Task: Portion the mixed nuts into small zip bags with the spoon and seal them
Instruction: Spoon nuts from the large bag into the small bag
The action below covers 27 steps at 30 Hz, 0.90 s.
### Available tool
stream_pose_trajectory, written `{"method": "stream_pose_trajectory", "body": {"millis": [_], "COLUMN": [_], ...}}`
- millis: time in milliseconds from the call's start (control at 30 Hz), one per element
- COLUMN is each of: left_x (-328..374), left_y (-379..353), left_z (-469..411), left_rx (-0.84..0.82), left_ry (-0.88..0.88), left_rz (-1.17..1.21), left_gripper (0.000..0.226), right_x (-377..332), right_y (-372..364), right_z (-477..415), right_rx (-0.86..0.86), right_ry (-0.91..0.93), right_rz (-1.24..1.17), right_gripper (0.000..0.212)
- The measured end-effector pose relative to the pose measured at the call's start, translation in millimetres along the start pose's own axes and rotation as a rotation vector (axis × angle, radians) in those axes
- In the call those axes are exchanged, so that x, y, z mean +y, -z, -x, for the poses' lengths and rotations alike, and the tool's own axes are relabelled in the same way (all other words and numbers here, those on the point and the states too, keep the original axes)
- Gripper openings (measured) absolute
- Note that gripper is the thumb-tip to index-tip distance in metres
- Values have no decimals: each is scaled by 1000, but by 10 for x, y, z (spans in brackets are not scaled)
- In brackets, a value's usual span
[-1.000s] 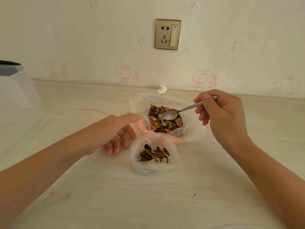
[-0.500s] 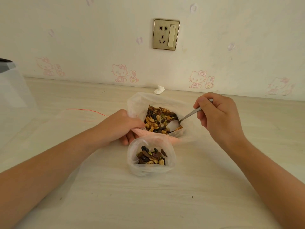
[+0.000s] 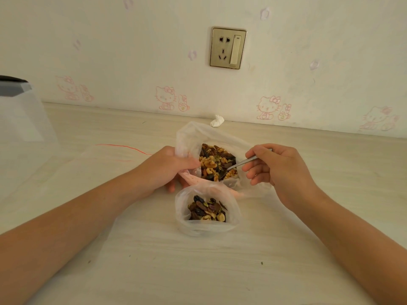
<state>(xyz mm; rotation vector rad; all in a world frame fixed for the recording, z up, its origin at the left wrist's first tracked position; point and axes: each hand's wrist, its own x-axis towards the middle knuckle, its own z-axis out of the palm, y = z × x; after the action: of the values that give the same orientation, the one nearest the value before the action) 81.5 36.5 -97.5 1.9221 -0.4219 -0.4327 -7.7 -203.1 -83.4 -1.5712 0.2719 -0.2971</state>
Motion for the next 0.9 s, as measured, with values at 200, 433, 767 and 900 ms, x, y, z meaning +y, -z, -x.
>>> {"method": "stream_pose_trajectory", "body": {"millis": [200,433,767,900], "left_x": [-4,11,148,167], "left_y": [4,3,136,209], "left_z": [10,23,189,371], "left_rx": [4,-16,-58,-79], "left_ry": [1,-14,102,103], "left_rz": [15,18,-51,-204], "left_gripper": [22,30,52,66], "right_x": [10,9,0,-6], "right_y": [21,49,85,89], "right_z": [-22,-42,-52,-46], "right_rx": [48,48,19,23], "right_ry": [-35,-76,-109,-90], "right_rz": [-59,-79,-156,-186], "right_gripper": [22,24,24,26]}}
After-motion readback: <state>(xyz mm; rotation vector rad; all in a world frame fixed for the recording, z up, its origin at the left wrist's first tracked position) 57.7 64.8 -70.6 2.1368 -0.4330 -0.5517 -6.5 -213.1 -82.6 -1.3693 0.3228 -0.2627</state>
